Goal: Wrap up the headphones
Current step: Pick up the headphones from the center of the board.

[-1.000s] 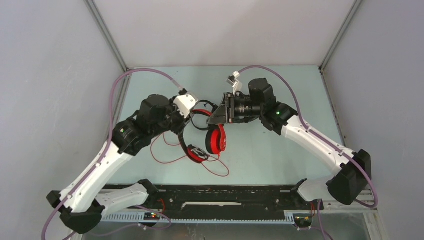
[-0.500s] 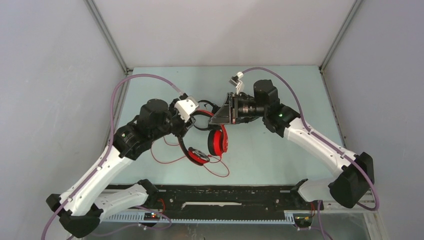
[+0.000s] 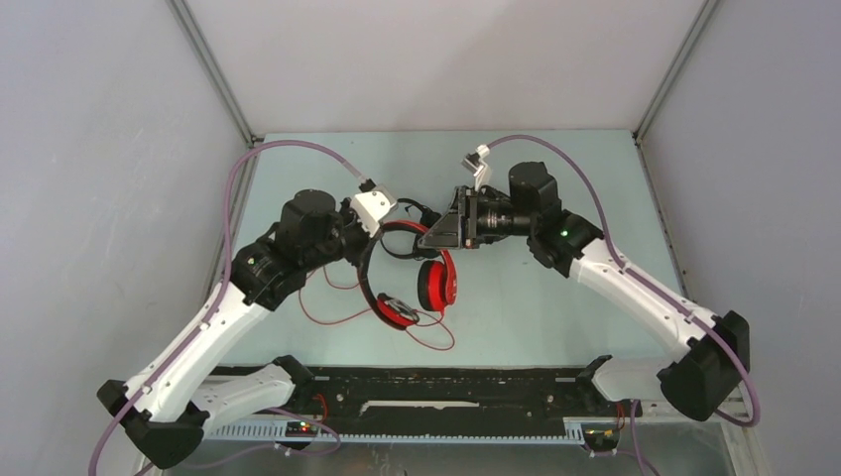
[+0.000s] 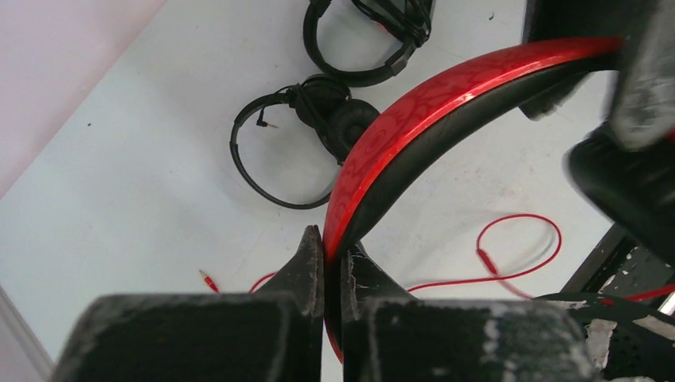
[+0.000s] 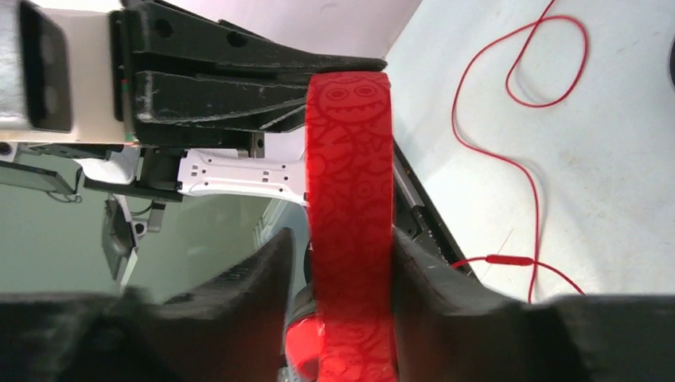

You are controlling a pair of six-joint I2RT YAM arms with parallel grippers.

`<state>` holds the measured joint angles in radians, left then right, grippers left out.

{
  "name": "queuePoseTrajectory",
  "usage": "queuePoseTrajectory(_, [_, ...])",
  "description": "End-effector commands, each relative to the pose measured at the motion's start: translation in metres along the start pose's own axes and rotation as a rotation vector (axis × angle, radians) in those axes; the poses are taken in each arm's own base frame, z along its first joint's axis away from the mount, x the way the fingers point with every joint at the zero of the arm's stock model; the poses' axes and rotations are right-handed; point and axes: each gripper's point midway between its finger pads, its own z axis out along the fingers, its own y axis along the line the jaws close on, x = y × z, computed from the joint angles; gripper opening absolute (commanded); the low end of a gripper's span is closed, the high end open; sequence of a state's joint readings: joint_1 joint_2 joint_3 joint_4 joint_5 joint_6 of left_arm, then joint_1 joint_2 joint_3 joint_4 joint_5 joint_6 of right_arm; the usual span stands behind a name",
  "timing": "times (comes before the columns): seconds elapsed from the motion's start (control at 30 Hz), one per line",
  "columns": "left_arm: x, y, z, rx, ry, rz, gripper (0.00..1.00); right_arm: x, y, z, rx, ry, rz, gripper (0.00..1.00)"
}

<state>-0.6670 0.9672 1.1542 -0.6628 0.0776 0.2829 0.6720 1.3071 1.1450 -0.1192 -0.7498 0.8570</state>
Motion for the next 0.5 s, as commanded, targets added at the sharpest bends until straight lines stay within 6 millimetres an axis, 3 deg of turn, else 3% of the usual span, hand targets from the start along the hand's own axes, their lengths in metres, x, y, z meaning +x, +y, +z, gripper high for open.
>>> queuePoseTrajectory(0.0, [-0.011, 0.004, -0.003, -0.024, -0.027, -0.039, 0.0, -0.025, 0.04, -0.03, -0.009, -0.178, -0.314, 0.6])
queuePoseTrajectory(0.07, [-0.012, 0.015, -0.007, -0.081, -0.022, -0.063, 0.0, -0.028, 0.039, -0.042, 0.064, -0.258, -0.418, 0.77])
queuePoseTrajectory(0.17, [-0.012, 0.035, -0.015, -0.183, -0.024, -0.124, 0.0, -0.031, 0.053, -0.061, 0.05, -0.369, -0.51, 0.89])
queuePoseTrajectory(0.3, [-0.021, 0.063, -0.031, -0.313, -0.078, -0.249, 0.0, -0.033, 0.064, -0.082, 0.029, -0.486, -0.658, 0.89])
queuePoseTrajectory(0.47, [-0.048, 0.097, -0.068, -0.43, -0.241, -0.456, 0.0, -0.029, 0.063, -0.086, 0.004, -0.576, -0.849, 0.82])
